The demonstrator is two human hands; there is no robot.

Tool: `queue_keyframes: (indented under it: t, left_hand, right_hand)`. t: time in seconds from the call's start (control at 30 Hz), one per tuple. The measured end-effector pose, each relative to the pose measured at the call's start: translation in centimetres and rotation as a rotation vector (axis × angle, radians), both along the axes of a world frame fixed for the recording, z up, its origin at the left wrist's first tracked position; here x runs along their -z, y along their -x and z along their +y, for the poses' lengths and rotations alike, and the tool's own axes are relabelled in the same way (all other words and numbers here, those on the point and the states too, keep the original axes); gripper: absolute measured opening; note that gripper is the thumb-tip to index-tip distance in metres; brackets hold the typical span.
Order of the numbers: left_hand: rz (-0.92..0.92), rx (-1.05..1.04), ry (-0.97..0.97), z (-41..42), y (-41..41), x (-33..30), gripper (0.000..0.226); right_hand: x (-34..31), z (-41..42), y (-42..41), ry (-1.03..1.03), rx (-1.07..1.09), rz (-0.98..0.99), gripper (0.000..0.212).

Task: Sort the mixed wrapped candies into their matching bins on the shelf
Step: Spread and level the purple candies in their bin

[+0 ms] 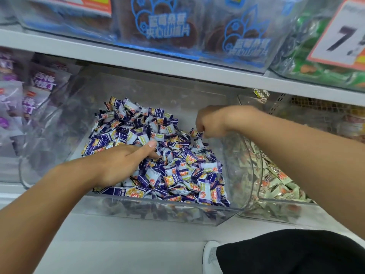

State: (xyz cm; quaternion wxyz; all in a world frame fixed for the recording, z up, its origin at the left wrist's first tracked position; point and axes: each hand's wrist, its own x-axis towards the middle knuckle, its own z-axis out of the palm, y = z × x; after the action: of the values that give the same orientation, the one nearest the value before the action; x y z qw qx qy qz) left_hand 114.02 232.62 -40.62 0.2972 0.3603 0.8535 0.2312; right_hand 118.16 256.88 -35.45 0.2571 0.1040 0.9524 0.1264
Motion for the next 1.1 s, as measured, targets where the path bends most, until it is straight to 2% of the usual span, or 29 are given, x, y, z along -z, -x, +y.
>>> queue_keyframes:
  t: [0.07, 0.2, 0.37, 0.4, 0.5, 0.57, 0.63, 0.7, 0.77, 0.87, 0.93, 1.0, 1.1]
  left_hand:
    - [-0.005, -0.011, -0.004, 0.0, 0.0, 0.0, 0.070]
    - [-0.013, -0.018, -0.013, 0.1, 0.3, 0.3, 0.070]
    - [0.008, 0.008, -0.020, 0.1, 0.7, 0.6, 0.069]
    - [0.012, 0.014, -0.019, 0.2, 0.8, 0.6, 0.069]
    - [0.004, 0.012, -0.019, 0.2, 1.0, 0.8, 0.072]
    - [0.005, 0.012, -0.020, 0.2, 1.0, 0.7, 0.072]
    - [0.014, 0.006, -0.021, 0.2, 0.9, 0.6, 0.070]
    - [0.024, -0.006, -0.036, 0.1, 0.7, 0.5, 0.070]
    - [0.082, -0.039, -0.105, -0.1, 0.9, 0.6, 0.070]
    - [0.245, -0.150, -0.343, -0.6, 2.0, 0.7, 0.070]
    - [0.323, -0.233, -0.436, -1.1, 2.5, 0.7, 0.068]
    - [0.391, -0.259, -0.464, -1.5, 2.5, 0.4, 0.066]
    - [0.479, -0.155, -0.424, -1.5, 2.0, 0.4, 0.062]
  right_hand:
    - [2.0, 0.6, 1.5, 0.083, 0.133, -0.048, 0.028]
    - [3.1, 1.5, 3.3, 0.368, 0.462, 0.017, 0.026]
    - [3.2, 0.4, 3.1, 0.661, 0.720, -0.119, 0.030]
    - [3.2, 0.3, 2.8, 0.703, 0.746, -0.166, 0.034]
    - [3.3, 0.5, 3.0, 0.839, 0.799, -0.320, 0.069]
    - [3.2, 0.4, 3.1, 1.071, 0.799, -0.403, 0.072]
    - [3.0, 0.1, 3.1, 1.312, 0.797, -0.358, 0.071]
    - [2.4, -0.4, 2.5, 1.412, 0.754, -0.245, 0.076]
    - [1.6, -1.3, 1.3, 1.431, 0.658, -0.135, 0.078]
    - [0.5, -3.0, -1.6, 1.359, 0.525, 0.026, 0.074]
    - [-0.3, -4.5, -4.2, 1.109, 0.296, 0.109, 0.071]
    - [-1.1, -5.9, -6.6, 0.818, 0.032, 0.054, 0.075]
    - [-1.9, -6.2, -8.9, 0.621, -0.065, -0.045, 0.067]
